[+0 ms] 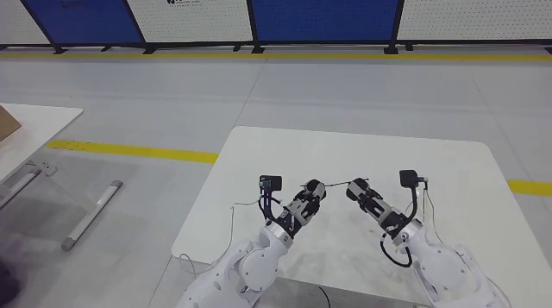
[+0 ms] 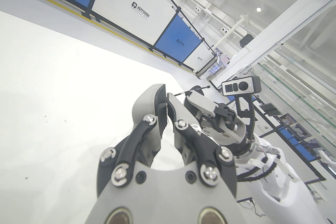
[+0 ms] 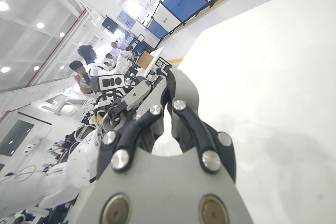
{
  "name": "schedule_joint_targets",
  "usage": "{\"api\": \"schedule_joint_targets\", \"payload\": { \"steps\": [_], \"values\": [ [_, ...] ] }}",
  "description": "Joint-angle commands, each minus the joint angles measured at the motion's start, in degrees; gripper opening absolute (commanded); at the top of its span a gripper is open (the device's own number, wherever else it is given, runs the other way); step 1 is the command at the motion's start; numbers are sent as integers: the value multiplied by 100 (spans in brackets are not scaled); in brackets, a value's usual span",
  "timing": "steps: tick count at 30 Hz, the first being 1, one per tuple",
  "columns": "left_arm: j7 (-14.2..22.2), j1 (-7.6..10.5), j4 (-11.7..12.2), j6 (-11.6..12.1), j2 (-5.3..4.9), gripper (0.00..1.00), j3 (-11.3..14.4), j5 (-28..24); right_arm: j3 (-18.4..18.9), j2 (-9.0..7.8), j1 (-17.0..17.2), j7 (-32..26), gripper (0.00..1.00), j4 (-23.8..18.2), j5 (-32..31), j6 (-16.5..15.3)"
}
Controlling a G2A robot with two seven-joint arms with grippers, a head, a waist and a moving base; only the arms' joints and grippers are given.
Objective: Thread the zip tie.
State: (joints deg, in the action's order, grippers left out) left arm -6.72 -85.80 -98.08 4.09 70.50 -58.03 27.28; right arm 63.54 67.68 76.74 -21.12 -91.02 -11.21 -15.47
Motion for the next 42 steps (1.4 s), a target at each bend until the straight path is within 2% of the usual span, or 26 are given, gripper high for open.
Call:
{"api": "schedule_joint_targets", "payload": {
  "steps": [1, 3, 6, 16, 17, 18, 19, 42],
  "values": [
    [0, 0, 0, 0, 0, 0, 0, 0, 5, -1, 7, -25, 8, -3, -23, -9],
    [0, 0, 0, 0, 0, 0, 0, 0, 17, -1, 13, -37, 17, -10, -54, 0],
    [0, 0, 0, 0, 0, 0, 0, 0, 25, 2, 21, -49, 21, -19, -66, 16],
    [0, 0, 0, 0, 0, 0, 0, 0, 21, 24, 2, -45, 13, -37, -84, 52],
    [0, 0, 0, 0, 0, 0, 0, 0, 18, 26, -2, -45, 11, -36, -83, 56],
    [0, 0, 0, 0, 0, 0, 0, 0, 14, 29, -8, -46, 1, -36, -82, 61],
    [0, 0, 0, 0, 0, 0, 0, 0, 9, 33, -17, -46, 0, -34, -81, 67],
    [49, 17, -16, 37, 12, 0, -19, -15, -122, 106, -243, -192, 0, 72, -185, 224]
  ]
}}
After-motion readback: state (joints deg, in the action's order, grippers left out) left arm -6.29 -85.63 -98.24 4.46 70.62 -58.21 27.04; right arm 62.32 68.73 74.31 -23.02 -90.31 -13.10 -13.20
